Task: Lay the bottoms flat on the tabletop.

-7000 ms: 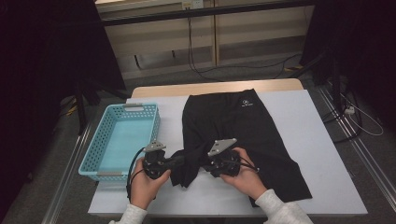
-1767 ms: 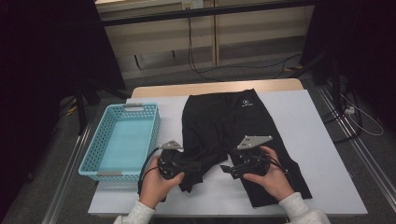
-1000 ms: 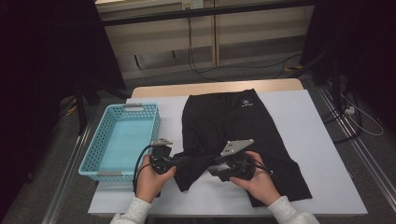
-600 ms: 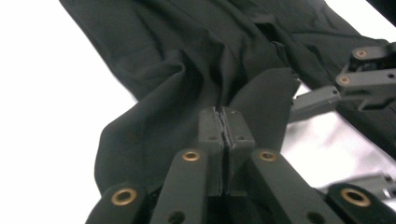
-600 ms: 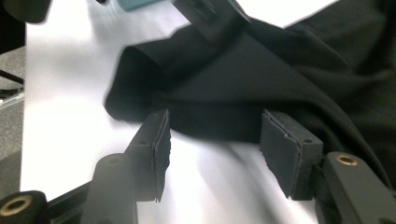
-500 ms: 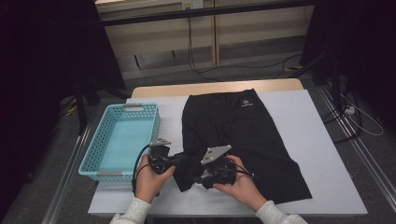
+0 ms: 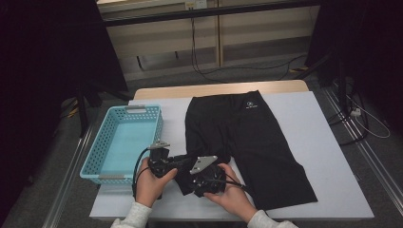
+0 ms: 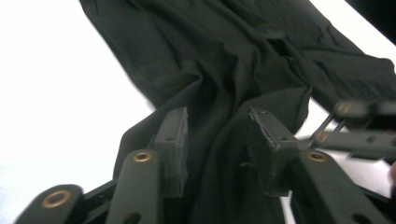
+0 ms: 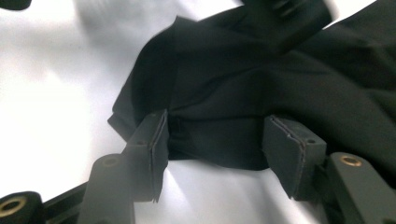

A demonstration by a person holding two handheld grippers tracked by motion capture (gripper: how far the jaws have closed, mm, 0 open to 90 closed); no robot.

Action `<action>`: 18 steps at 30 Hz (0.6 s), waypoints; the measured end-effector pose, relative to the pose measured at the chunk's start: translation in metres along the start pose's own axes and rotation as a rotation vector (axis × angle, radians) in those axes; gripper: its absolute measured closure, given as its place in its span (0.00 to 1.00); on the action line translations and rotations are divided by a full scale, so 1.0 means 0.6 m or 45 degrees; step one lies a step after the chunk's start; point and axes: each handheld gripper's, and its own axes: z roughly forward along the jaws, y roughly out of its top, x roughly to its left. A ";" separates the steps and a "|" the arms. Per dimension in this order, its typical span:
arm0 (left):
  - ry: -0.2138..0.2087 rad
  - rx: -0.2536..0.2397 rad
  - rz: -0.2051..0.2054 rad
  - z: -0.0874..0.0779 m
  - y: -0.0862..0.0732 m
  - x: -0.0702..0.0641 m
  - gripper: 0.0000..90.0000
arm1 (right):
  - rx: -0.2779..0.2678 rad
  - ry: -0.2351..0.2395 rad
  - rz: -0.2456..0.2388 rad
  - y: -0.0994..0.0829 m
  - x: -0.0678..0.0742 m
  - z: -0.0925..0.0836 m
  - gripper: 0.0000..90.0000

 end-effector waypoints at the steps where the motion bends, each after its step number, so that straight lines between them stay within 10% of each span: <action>1: 0.003 -0.004 0.006 -0.001 0.001 0.000 0.60 | -0.017 -0.006 0.022 -0.003 -0.003 -0.002 0.59; 6: 0.013 -0.020 -0.009 -0.001 0.001 0.001 0.52 | -0.056 0.007 0.145 -0.017 -0.029 -0.014 0.92; 18: 0.014 -0.048 0.045 -0.013 -0.001 -0.003 0.45 | -0.127 -0.014 0.192 -0.042 -0.055 -0.121 0.93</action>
